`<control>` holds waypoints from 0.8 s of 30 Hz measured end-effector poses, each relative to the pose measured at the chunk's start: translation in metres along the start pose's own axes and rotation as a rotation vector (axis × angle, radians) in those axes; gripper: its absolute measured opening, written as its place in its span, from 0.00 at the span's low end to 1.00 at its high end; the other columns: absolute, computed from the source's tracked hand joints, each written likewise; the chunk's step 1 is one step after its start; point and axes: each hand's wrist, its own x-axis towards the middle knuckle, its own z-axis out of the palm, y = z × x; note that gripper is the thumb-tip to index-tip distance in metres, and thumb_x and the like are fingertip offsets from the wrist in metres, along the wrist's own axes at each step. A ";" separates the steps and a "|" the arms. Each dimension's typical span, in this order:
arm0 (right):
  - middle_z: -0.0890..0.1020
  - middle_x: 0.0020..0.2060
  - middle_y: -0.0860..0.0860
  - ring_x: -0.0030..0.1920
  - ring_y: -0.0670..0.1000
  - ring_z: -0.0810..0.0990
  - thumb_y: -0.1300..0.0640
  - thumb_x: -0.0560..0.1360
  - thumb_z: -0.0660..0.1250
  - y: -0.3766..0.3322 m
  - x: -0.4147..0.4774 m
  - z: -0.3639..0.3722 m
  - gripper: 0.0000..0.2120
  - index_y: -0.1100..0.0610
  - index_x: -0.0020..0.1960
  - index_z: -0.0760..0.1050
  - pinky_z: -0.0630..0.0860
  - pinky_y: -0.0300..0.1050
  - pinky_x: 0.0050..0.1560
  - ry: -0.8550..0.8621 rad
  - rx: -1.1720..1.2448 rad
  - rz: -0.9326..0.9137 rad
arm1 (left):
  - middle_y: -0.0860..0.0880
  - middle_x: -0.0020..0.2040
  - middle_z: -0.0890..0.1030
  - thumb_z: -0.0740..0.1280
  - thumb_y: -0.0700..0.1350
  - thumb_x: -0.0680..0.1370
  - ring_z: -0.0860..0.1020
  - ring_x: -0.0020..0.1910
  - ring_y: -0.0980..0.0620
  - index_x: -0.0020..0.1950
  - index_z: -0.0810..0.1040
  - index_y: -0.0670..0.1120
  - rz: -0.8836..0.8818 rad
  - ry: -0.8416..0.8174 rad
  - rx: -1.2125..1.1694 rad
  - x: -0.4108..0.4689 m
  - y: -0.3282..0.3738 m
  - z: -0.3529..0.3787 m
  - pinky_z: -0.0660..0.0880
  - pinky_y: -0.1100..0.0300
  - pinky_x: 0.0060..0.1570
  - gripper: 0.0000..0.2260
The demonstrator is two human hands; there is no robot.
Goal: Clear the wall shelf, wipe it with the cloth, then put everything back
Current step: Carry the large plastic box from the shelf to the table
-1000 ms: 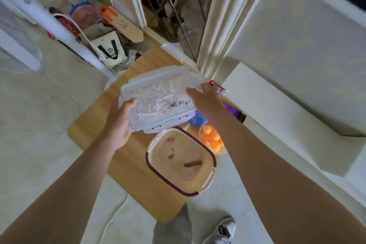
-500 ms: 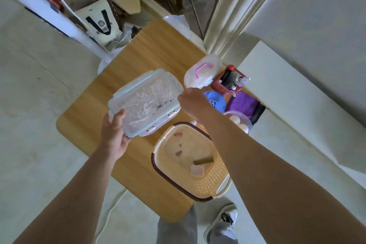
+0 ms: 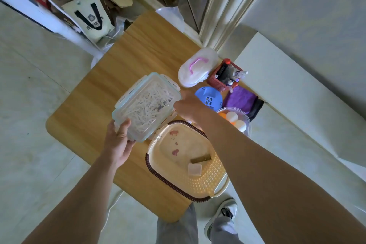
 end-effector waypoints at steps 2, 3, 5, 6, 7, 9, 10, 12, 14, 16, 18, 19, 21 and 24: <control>0.77 0.57 0.55 0.49 0.51 0.75 0.68 0.75 0.54 0.002 0.003 0.002 0.24 0.56 0.70 0.68 0.74 0.43 0.44 -0.010 0.013 0.008 | 0.41 0.66 0.78 0.77 0.48 0.73 0.78 0.65 0.39 0.69 0.72 0.52 -0.020 0.012 -0.016 0.003 -0.002 -0.003 0.77 0.37 0.60 0.26; 0.76 0.57 0.54 0.50 0.51 0.74 0.68 0.75 0.54 0.003 0.003 0.002 0.24 0.56 0.70 0.66 0.74 0.44 0.46 -0.014 0.008 0.010 | 0.41 0.65 0.79 0.76 0.46 0.74 0.78 0.64 0.39 0.69 0.71 0.51 -0.029 0.022 -0.018 0.005 -0.003 -0.004 0.77 0.38 0.61 0.25; 0.73 0.54 0.52 0.48 0.51 0.72 0.68 0.75 0.53 0.005 0.006 0.003 0.24 0.57 0.70 0.66 0.72 0.45 0.46 -0.023 -0.010 0.023 | 0.41 0.64 0.79 0.74 0.44 0.76 0.79 0.63 0.40 0.69 0.71 0.51 -0.041 0.041 -0.017 0.007 -0.004 -0.006 0.77 0.39 0.61 0.23; 0.72 0.54 0.52 0.49 0.52 0.72 0.68 0.75 0.53 0.006 0.008 0.004 0.24 0.58 0.70 0.66 0.72 0.45 0.48 -0.021 -0.023 0.029 | 0.42 0.64 0.79 0.74 0.44 0.76 0.79 0.63 0.41 0.69 0.71 0.51 -0.043 0.045 -0.008 0.007 -0.004 -0.006 0.77 0.40 0.61 0.24; 0.74 0.55 0.53 0.51 0.53 0.73 0.68 0.75 0.53 0.006 0.008 0.005 0.24 0.59 0.70 0.66 0.73 0.46 0.50 -0.021 -0.039 0.037 | 0.42 0.64 0.80 0.76 0.45 0.74 0.80 0.63 0.41 0.69 0.72 0.51 -0.041 0.048 0.006 0.007 -0.003 -0.007 0.77 0.40 0.60 0.25; 0.76 0.60 0.55 0.56 0.56 0.75 0.67 0.75 0.53 0.008 0.011 0.007 0.25 0.59 0.71 0.67 0.75 0.50 0.57 -0.016 -0.077 0.050 | 0.43 0.64 0.80 0.78 0.47 0.71 0.79 0.63 0.41 0.69 0.73 0.53 -0.041 0.048 0.048 0.007 -0.002 -0.007 0.78 0.40 0.60 0.28; 0.76 0.61 0.56 0.58 0.57 0.75 0.67 0.75 0.53 0.009 0.012 0.008 0.25 0.59 0.71 0.67 0.76 0.52 0.59 -0.020 -0.092 0.051 | 0.44 0.63 0.80 0.78 0.47 0.70 0.79 0.63 0.42 0.68 0.74 0.53 -0.042 0.058 0.070 0.007 -0.001 -0.007 0.78 0.40 0.60 0.28; 0.76 0.60 0.54 0.58 0.57 0.76 0.67 0.76 0.53 0.009 0.012 0.008 0.25 0.60 0.72 0.67 0.76 0.52 0.58 -0.020 -0.107 0.046 | 0.44 0.62 0.81 0.77 0.45 0.72 0.80 0.62 0.43 0.68 0.74 0.52 -0.045 0.082 0.093 0.006 0.000 -0.006 0.78 0.41 0.61 0.26; 0.77 0.54 0.54 0.51 0.55 0.76 0.67 0.75 0.53 0.011 0.011 0.007 0.24 0.60 0.71 0.68 0.76 0.50 0.48 -0.020 -0.095 0.047 | 0.44 0.61 0.80 0.75 0.44 0.74 0.80 0.59 0.45 0.68 0.73 0.50 -0.058 0.112 0.123 0.003 0.003 -0.002 0.78 0.43 0.61 0.24; 0.77 0.47 0.54 0.44 0.53 0.74 0.66 0.76 0.53 0.013 0.005 0.004 0.22 0.57 0.68 0.69 0.73 0.45 0.40 -0.015 -0.102 0.028 | 0.43 0.60 0.80 0.74 0.46 0.75 0.80 0.58 0.44 0.68 0.73 0.48 -0.071 0.153 0.174 0.000 0.007 0.002 0.79 0.43 0.60 0.22; 0.77 0.51 0.53 0.46 0.53 0.74 0.62 0.78 0.55 0.017 -0.003 -0.002 0.20 0.55 0.70 0.67 0.71 0.43 0.40 0.001 -0.107 0.043 | 0.43 0.58 0.80 0.74 0.51 0.75 0.80 0.56 0.43 0.66 0.73 0.46 -0.048 0.210 0.302 -0.006 0.015 0.005 0.81 0.44 0.56 0.23; 0.77 0.55 0.54 0.48 0.53 0.74 0.59 0.79 0.56 0.019 -0.009 -0.007 0.21 0.55 0.71 0.67 0.70 0.43 0.39 0.015 -0.092 0.055 | 0.43 0.58 0.80 0.74 0.55 0.74 0.81 0.56 0.43 0.67 0.73 0.46 -0.013 0.258 0.390 -0.010 0.020 0.008 0.82 0.45 0.54 0.25; 0.77 0.52 0.54 0.46 0.52 0.74 0.57 0.80 0.58 0.023 -0.020 -0.017 0.14 0.54 0.65 0.70 0.69 0.43 0.43 0.059 0.003 0.084 | 0.44 0.61 0.78 0.72 0.59 0.73 0.79 0.57 0.43 0.70 0.70 0.45 0.068 0.364 0.516 -0.019 0.032 0.015 0.81 0.47 0.54 0.31; 0.72 0.42 0.48 0.38 0.46 0.70 0.59 0.81 0.58 0.027 -0.048 -0.040 0.06 0.57 0.58 0.69 0.68 0.39 0.38 0.117 0.094 0.096 | 0.44 0.64 0.75 0.71 0.58 0.75 0.77 0.59 0.43 0.74 0.65 0.44 0.223 0.452 0.601 -0.041 0.054 0.034 0.77 0.48 0.57 0.33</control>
